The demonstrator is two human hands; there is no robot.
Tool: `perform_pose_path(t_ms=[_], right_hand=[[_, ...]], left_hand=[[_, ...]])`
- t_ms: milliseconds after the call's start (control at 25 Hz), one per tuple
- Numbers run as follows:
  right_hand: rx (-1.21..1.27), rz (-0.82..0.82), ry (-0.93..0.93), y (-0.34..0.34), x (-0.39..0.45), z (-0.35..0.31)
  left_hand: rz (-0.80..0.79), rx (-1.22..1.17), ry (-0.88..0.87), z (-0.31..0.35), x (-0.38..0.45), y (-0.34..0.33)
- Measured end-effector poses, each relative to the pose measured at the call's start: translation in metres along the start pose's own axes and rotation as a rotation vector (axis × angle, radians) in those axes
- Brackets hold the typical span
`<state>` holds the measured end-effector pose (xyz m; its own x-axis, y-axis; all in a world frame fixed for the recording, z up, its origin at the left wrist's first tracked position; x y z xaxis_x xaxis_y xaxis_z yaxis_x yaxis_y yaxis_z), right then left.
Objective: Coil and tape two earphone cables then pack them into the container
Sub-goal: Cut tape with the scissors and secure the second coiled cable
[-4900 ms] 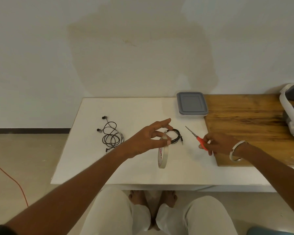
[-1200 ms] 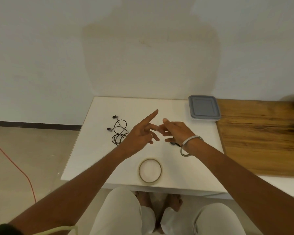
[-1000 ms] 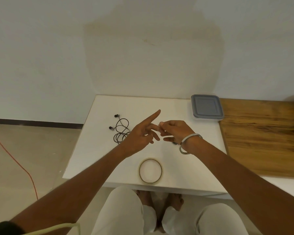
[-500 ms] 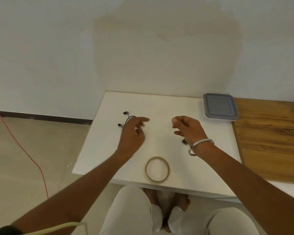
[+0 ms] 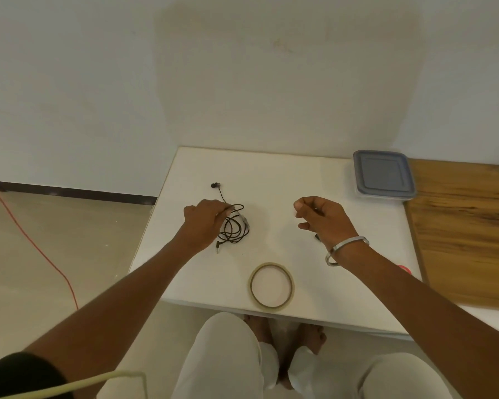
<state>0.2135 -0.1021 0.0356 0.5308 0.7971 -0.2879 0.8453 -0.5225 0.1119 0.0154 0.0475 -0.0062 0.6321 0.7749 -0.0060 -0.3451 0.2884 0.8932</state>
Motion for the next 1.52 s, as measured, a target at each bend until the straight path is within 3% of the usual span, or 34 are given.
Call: perform_pose_path(t_ms=[240,480,680,880,1040,1160,1320,1520], right_hand=[[0.045,-0.038,0.018,-0.014,0.010,0.009],[0.059,-0.048,0.028,-0.026,0.012,0.009],[0.057,-0.047,0.022,-0.028,0.013,0.011],[0.056,-0.055,0.007,-0.032,0.014,0.015],[-0.007,-0.083,0.045,-0.038,0.016,0.014],[-0.102,-0.138,0.138,-0.045,0.017,0.000],[-0.202,-0.239,0.249,-0.058,0.012,-0.029],[-0.083,-0.414,0.288,-0.072,0.003,-0.066]], left_hand=[[0.026,0.242,-0.192,0.000,-0.034,-0.020],[0.021,0.406,-0.200,0.007,-0.044,-0.029],[0.107,0.484,-0.171,0.019,-0.039,-0.034],[0.053,0.589,-0.205,0.022,-0.033,-0.045],[0.094,0.287,-0.131,0.015,-0.024,-0.028],[-0.002,-0.098,-0.014,0.016,-0.015,-0.008],[-0.176,-0.488,-0.046,0.036,-0.010,0.021],[-0.313,-0.527,-0.139,0.066,-0.006,0.063]])
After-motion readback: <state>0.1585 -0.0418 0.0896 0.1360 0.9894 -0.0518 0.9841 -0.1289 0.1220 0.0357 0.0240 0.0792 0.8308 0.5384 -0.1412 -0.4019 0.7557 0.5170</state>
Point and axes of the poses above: each hand's wrist, its own x-axis towards the middle knuckle, its own y-axis out of the back of the hand, z = x × y, the point moved 8 cm from there along x, towards the middle knuckle, and after that the axes turned 2 degrees about z, right-handed, at the moved point
